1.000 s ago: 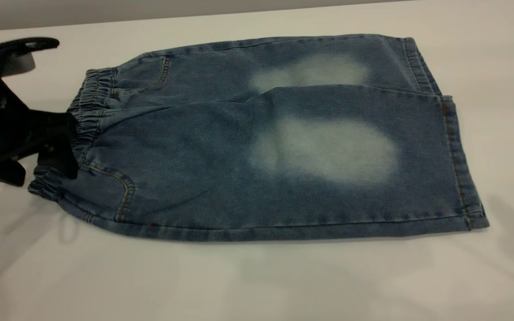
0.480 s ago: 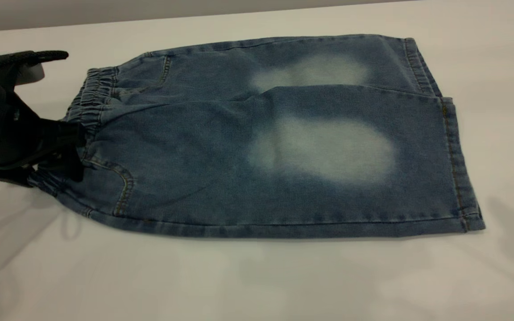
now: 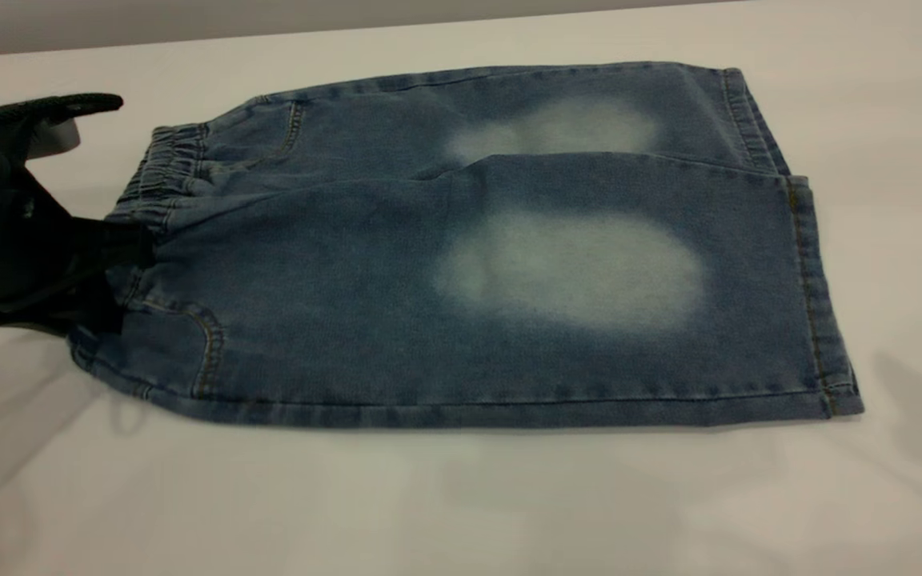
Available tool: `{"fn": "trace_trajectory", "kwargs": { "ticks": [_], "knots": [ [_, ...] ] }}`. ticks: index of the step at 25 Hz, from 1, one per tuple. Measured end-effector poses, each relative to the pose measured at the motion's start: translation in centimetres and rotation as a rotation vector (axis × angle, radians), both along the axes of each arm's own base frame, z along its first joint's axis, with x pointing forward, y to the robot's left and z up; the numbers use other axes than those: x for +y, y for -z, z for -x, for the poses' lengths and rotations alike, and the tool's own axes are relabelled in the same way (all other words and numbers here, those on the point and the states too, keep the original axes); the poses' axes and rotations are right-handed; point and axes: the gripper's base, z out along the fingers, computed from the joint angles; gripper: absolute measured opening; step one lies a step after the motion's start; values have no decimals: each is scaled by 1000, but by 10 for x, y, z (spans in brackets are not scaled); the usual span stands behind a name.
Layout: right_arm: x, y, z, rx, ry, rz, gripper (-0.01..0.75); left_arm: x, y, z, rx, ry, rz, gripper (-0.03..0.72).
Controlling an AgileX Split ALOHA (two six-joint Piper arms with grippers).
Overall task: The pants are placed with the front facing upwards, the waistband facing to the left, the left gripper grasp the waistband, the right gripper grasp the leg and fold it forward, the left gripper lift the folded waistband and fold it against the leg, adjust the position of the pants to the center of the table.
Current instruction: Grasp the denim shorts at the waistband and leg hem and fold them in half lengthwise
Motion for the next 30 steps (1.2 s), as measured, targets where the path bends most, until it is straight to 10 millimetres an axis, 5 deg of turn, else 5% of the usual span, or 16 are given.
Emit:
{"fn": "trace_trajectory", "kwargs": {
  "ticks": [9,30],
  "knots": [
    [1,57,-5,158,18,-31,514,0,-26,1,-26,5,7,153],
    [16,173,-38,424,-130,-151,514,0,-26,-1,-38,7,6,153]
  ]
}}
